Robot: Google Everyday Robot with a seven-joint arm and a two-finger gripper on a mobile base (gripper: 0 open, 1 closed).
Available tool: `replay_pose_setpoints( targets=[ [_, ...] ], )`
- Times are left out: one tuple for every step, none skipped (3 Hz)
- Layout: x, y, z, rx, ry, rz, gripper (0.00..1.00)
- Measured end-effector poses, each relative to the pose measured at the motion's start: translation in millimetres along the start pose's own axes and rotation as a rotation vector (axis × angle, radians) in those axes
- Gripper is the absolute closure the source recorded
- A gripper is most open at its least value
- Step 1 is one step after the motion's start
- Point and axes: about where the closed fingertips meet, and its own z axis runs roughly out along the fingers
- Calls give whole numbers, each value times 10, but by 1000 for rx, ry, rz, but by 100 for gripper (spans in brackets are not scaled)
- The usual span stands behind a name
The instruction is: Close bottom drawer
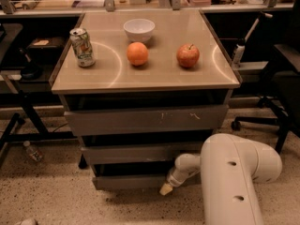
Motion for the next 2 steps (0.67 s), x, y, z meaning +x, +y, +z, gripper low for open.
replay_pose_setpoints(
  targets=[
    [0,0,0,0,0,0,0],
    [0,0,0,0,0,0,0]
  ],
)
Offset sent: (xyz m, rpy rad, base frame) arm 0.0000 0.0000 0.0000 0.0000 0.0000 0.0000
